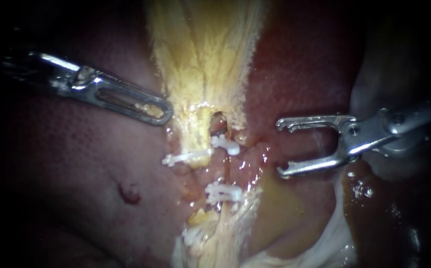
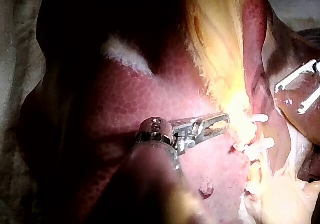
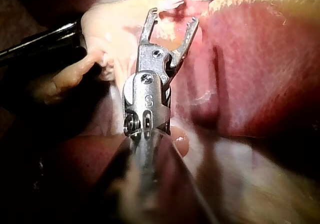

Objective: Going back third clip right tube

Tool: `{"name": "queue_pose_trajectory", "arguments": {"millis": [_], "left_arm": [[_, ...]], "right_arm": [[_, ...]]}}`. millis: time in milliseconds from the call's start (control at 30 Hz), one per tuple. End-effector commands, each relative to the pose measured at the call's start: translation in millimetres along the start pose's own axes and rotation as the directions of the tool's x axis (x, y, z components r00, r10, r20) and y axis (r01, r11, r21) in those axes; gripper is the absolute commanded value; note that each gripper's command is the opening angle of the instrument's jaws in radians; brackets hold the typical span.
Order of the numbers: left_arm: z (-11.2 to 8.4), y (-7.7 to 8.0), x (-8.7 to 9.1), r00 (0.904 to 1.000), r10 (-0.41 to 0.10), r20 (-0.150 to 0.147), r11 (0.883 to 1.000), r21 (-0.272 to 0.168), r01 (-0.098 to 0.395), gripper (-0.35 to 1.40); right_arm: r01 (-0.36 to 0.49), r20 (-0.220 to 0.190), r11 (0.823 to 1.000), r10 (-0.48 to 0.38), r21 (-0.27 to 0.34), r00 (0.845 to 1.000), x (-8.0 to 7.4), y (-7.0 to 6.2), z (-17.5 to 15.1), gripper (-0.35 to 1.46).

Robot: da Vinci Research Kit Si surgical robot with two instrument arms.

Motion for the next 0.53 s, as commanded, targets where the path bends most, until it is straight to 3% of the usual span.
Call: {"name": "queue_pose_trajectory", "arguments": {"millis": [33, 533], "left_arm": [[0.2, 0.0, 0.1, 1.0000, 0.001, -0.001, 1.000, 0.001, -0.001, -0.35], [0.8, 0.1, 0.3, 1.0000, 0.004, -0.007, 1.000, 0.005, -0.004, -0.35]], "right_arm": [[0.000, 0.000, 1.000, 0.000, -0.001, 1.000, 0.0, 0.0, 0.0, 0.50], [0.006, 0.000, 1.000, -0.006, 0.002, 1.000, 0.1, -0.1, 0.0, 0.50]]}}
